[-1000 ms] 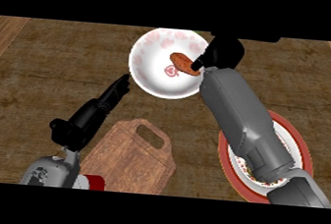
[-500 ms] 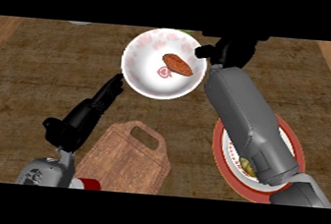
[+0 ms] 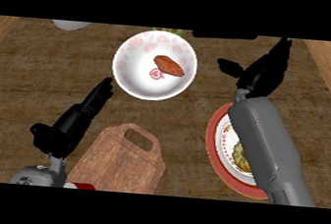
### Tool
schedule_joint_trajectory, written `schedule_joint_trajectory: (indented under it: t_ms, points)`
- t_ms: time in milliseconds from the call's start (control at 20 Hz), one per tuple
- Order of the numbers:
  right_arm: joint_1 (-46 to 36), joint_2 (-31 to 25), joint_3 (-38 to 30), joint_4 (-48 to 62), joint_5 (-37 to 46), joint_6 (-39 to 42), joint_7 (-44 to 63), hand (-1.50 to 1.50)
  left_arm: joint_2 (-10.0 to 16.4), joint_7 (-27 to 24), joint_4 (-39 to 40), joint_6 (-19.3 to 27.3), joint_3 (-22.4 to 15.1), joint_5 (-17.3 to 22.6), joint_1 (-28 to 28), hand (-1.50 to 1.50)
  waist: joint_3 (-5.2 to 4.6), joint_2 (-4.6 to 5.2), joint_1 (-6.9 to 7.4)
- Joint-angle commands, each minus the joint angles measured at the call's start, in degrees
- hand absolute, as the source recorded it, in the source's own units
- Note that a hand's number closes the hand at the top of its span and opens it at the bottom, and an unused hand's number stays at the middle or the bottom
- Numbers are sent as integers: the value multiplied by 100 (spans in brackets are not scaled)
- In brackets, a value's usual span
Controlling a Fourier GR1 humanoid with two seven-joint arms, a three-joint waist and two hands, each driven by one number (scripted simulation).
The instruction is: Pick the sweet potato from the plate and place it in the bowl
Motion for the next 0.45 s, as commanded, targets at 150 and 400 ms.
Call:
schedule_joint_trajectory:
  t_ms: [150,400]
  points:
    - [2483,-188,357,-2662,-74,-103,-74,-150,62,-174,-115,-91,19,34,337,0,-2,-1,-57]
    - [4355,-260,1031,-4557,-540,-86,-426,-150,4,185,-127,-12,74,46,-78,0,2,44,-4]
